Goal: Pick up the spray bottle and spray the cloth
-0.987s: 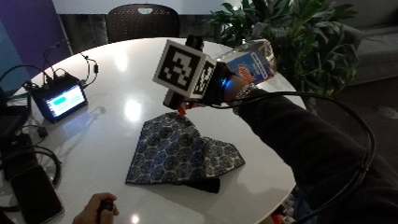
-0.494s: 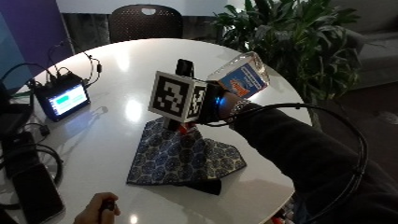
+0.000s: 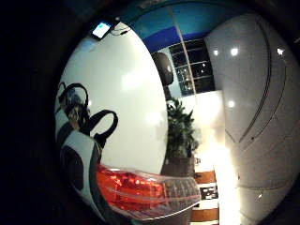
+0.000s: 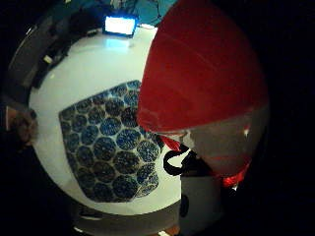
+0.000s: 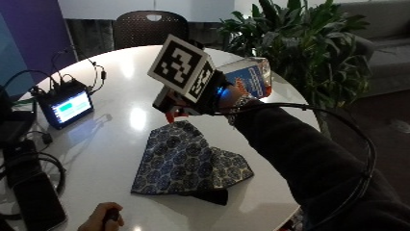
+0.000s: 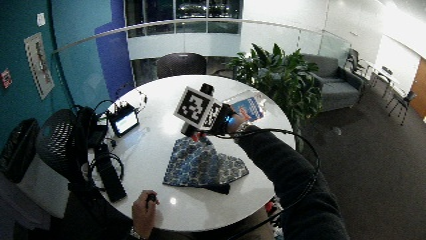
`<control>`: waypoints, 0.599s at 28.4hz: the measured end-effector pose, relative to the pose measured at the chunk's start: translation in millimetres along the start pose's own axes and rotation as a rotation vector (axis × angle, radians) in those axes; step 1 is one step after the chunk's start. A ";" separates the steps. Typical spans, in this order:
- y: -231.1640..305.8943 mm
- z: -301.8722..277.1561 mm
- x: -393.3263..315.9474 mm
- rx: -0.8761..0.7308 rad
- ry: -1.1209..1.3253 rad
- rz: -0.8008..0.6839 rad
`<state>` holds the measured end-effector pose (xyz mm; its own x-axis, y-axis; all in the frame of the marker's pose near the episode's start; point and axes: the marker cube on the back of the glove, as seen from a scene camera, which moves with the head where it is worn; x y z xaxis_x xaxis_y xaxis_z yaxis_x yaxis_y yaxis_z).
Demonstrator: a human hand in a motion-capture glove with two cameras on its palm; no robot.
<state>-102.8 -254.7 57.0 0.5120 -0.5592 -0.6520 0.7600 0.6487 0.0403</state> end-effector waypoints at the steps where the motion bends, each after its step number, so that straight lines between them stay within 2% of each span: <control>1: -4.8 -5.1 2.1 0.010 -0.025 0.024; 8: -35.0 -37.3 12.6 0.122 -0.323 0.209; 17: -45.2 -56.4 -14.7 0.252 -0.775 0.378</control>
<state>-167.3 -246.8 22.1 0.8029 -0.5821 0.1284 0.5046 0.7784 0.3734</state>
